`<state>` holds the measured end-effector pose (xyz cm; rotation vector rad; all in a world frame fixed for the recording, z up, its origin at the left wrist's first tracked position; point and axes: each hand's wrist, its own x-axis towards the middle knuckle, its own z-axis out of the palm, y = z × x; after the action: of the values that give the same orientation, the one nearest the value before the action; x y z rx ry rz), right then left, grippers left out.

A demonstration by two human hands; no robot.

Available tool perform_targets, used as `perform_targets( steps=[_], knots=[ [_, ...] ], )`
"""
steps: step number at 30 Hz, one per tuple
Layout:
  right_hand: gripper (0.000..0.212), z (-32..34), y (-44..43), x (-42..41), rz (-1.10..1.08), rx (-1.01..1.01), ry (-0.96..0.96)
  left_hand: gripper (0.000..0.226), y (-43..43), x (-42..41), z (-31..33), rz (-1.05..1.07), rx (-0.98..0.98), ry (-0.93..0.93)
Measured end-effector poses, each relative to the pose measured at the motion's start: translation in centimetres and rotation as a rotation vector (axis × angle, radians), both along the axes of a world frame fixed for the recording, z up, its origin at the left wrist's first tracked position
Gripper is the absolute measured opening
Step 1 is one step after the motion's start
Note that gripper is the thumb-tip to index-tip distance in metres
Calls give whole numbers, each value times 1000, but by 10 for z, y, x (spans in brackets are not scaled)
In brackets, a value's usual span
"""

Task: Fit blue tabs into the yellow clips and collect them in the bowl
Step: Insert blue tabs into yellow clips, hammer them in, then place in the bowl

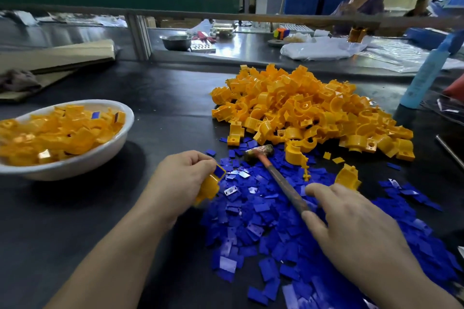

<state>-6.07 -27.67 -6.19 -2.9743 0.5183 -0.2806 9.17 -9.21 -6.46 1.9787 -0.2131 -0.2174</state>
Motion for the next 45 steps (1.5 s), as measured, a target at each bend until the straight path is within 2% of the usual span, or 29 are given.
perform_targets(
  steps=[4, 7, 10, 13, 16, 18, 20, 23, 26, 30, 33, 35, 37, 40, 43, 44, 45],
  knots=[
    [46, -2, 3, 2, -7, 10, 35, 19, 7, 15, -14, -5, 442, -188],
    [44, -2, 6, 3, 27, 20, 23, 28, 11, 18, -12, -11, 608, -241],
    [35, 4, 2, 2, 18, 53, 19, 58, 18, 19, -6, 18, 775, -236],
    [25, 18, -1, -2, -49, 399, -28, 58, 22, 13, 0, 2, 955, -286],
    [33, 30, 5, -4, -64, 797, -183, 45, 20, 8, 0, -52, 1030, -341],
    [37, 32, 14, -3, -50, 981, -126, 39, 20, 8, -2, -75, 1026, -340],
    [34, 31, 21, 0, -53, 1052, -27, 38, 19, 9, -4, -78, 1005, -346],
    [32, 24, 28, 0, -35, 969, 4, 36, 18, 11, -8, -84, 969, -372],
    [26, 19, 31, -1, 76, 691, -65, 32, 18, 13, -11, -77, 931, -392],
    [29, 16, 40, -2, 166, 392, -97, 31, 17, 13, -13, -66, 906, -394],
    [21, 13, 43, -3, 201, 196, -49, 32, 17, 14, -13, -68, 898, -374],
    [27, 15, 41, -1, 209, 136, 27, 32, 17, 15, -12, -76, 900, -364],
    [28, 17, 35, -5, 240, 141, 25, 32, 17, 15, -11, -81, 903, -361],
    [28, 22, 36, -4, 201, 237, -45, 32, 17, 15, -11, -82, 908, -357],
    [35, 10, 32, 2, 386, 80, -283, 30, 16, 15, -11, -76, 917, -353],
    [37, 12, 38, 4, 378, -2, -269, 29, 16, 15, -11, -77, 921, -353],
    [38, 13, 44, 5, 346, 73, -221, 28, 16, 14, -11, -80, 927, -352]
  ],
)
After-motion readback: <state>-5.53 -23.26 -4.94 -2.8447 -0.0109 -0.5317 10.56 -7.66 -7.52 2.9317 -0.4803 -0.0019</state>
